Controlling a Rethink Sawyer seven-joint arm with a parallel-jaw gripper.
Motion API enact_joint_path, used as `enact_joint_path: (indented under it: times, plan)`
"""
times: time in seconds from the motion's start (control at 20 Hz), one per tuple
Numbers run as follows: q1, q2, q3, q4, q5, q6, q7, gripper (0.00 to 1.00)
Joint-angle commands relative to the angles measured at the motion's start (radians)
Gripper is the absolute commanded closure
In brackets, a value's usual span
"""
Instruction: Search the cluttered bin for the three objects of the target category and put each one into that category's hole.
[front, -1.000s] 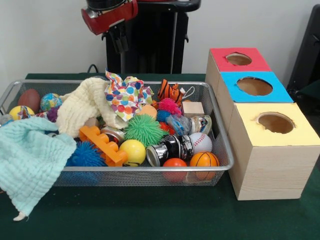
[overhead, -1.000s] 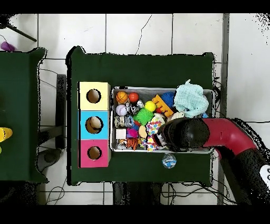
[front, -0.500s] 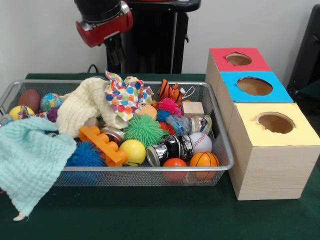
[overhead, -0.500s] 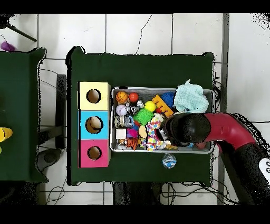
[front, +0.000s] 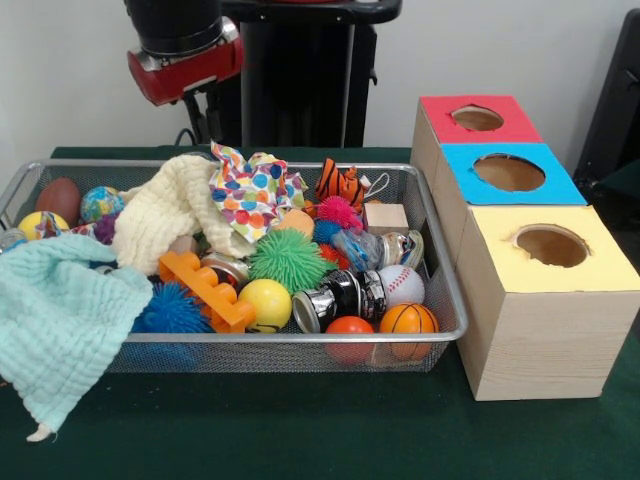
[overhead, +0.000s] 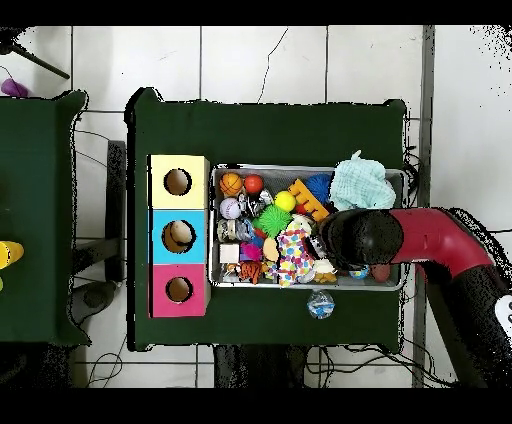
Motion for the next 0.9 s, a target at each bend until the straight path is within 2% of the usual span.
enact_joint_path:
  times: [0.05,0.25,0.55,0.65,0.9]
  plan:
    - [0.027,-0.016,-0.081,-0.095,-0.084,-0.063,0.044,1.0]
    - [0.04,-0.049,-0.109,-0.087,-0.093,-0.081,0.088,1.0]
    - [0.047,-0.058,-0.128,-0.064,-0.073,-0.054,0.066,1.0]
    - [0.039,-0.069,-0.129,-0.034,-0.059,-0.052,0.057,1.0]
    - [0.021,-0.201,-0.112,0.064,0.019,0.0,0.027,1.0]
